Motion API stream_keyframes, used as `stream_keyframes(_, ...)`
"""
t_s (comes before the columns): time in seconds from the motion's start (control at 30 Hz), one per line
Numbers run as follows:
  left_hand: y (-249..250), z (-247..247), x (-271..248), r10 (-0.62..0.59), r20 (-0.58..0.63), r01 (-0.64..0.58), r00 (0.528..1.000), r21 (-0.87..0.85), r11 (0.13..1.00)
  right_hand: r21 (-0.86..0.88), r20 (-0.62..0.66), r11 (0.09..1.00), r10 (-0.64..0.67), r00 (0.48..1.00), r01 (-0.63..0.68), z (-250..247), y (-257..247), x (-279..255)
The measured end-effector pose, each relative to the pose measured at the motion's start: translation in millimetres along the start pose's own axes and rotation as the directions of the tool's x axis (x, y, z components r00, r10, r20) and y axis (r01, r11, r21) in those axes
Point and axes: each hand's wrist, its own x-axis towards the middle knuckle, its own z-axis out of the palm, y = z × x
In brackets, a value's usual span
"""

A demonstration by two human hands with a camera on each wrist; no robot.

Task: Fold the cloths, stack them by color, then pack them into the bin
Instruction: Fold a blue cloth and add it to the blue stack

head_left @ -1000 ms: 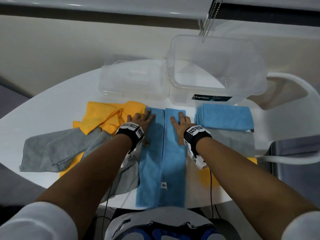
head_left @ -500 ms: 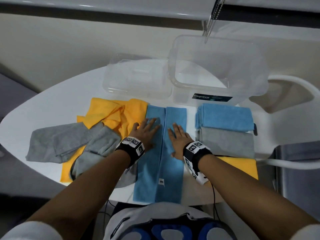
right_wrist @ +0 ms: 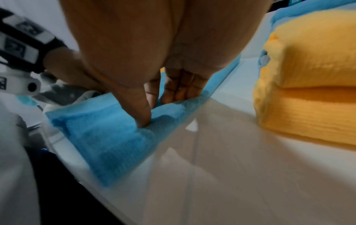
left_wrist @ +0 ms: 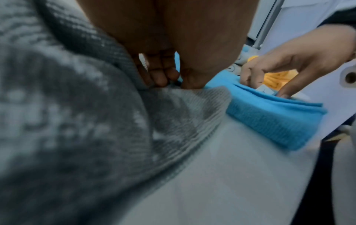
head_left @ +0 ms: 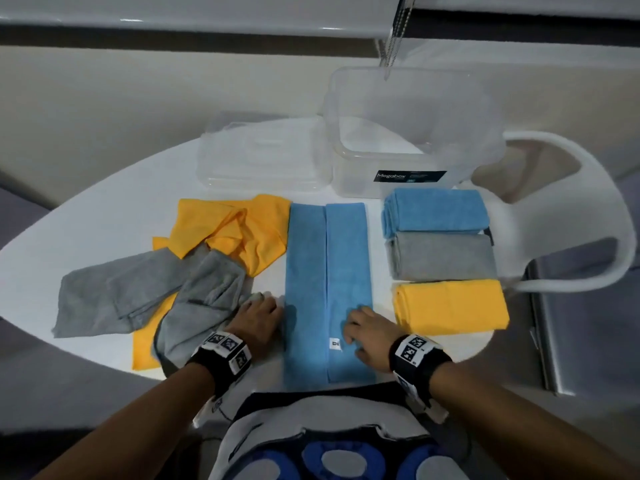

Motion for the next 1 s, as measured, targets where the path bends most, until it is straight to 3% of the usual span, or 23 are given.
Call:
stream_keyframes(0.13,21.9,-17.2,-9.6,0.158,-0.067,-0.151,0.985,0.094,0.984,0.022,-0.056,1.000,0.011,0.998,-0.010,5.2,-6.9,-6.3)
stream_keyframes(0.23,35.1,-14.6,-22.4,0.263,0.026,-0.265,0.964,0.058,0.963,0.032,-0.047,0.999,0.010,0.999,-0.009,10.7,-9.7,-21.4)
stream_keyframes(0.47,43.8,-7.7,-34.9,0.223,0.247,-0.243,0.943,0.053,0.969,-0.150,0.048,0.989,0.011,0.999,-0.003,13.3,-13.0,-32.2)
stream_keyframes(0.6,42.9,-4.4,-41.0,0.219,0.188,-0.229,0.957,0.029,0.973,-0.153,0.026,0.988,-0.020,0.999,0.024,10.4,-13.6,-32.3)
stream_keyframes(0.7,42.6,-2.7,-47.7,0.166,0.157,-0.159,0.974,-0.057,0.986,-0.126,0.036,0.990,-0.060,0.998,0.064,9.4,-7.5,-32.8)
stream_keyframes(0.83,50.6,-3.0,-44.6,0.005,0.101,0.028,0.995,-0.318,0.948,-0.042,0.028,0.992,-0.115,0.993,0.116,5.2,1.0,-32.4)
stream_keyframes(1.0,54.9,-17.1,-33.5,-0.255,0.109,0.265,0.961,-0.626,0.733,0.156,-0.042,0.987,-0.019,0.999,0.025,-11.0,3.8,-26.4)
